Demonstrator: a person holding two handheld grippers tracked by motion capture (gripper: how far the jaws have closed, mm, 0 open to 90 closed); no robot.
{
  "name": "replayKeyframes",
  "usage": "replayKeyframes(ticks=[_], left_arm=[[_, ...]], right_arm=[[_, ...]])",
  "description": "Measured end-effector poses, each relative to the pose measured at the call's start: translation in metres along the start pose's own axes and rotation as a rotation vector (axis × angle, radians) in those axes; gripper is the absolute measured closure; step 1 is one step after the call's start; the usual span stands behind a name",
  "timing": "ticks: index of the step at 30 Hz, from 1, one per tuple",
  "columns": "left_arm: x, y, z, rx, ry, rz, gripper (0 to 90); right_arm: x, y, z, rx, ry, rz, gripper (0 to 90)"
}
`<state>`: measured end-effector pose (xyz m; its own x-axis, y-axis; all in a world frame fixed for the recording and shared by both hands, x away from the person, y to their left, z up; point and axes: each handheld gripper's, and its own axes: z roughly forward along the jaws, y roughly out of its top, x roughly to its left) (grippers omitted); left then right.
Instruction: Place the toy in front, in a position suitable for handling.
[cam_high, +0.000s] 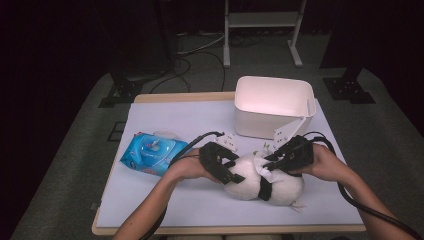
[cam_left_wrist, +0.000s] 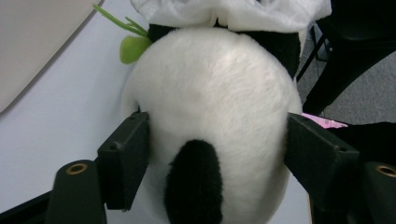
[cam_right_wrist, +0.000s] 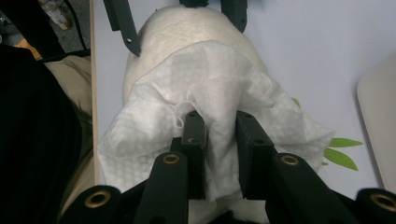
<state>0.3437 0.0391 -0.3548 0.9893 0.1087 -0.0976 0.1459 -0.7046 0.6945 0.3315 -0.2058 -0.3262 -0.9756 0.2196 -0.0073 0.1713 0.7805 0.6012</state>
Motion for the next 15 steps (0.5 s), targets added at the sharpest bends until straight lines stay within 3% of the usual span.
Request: replayKeyframes(ticks=[6, 11, 15], left_arm=[[0.002, -0.005, 0.004, 0.011, -0.006, -0.020, 18.0], [0.004, -0.009, 0.003, -0.008, 0.005, -0.015, 31.9], [0.006, -0.007, -0.004, -0.017, 0.019, -0.011, 35.6]], right_arm=[[0.001, -0.005, -0.003, -0.010, 0.000, 0.013, 74.4], [0.001, -0.004, 0.000, -0.017, -0.003, 0.011, 74.4], [-0.001, 0.004, 0.002, -0.020, -0.019, 0.000, 74.5]])
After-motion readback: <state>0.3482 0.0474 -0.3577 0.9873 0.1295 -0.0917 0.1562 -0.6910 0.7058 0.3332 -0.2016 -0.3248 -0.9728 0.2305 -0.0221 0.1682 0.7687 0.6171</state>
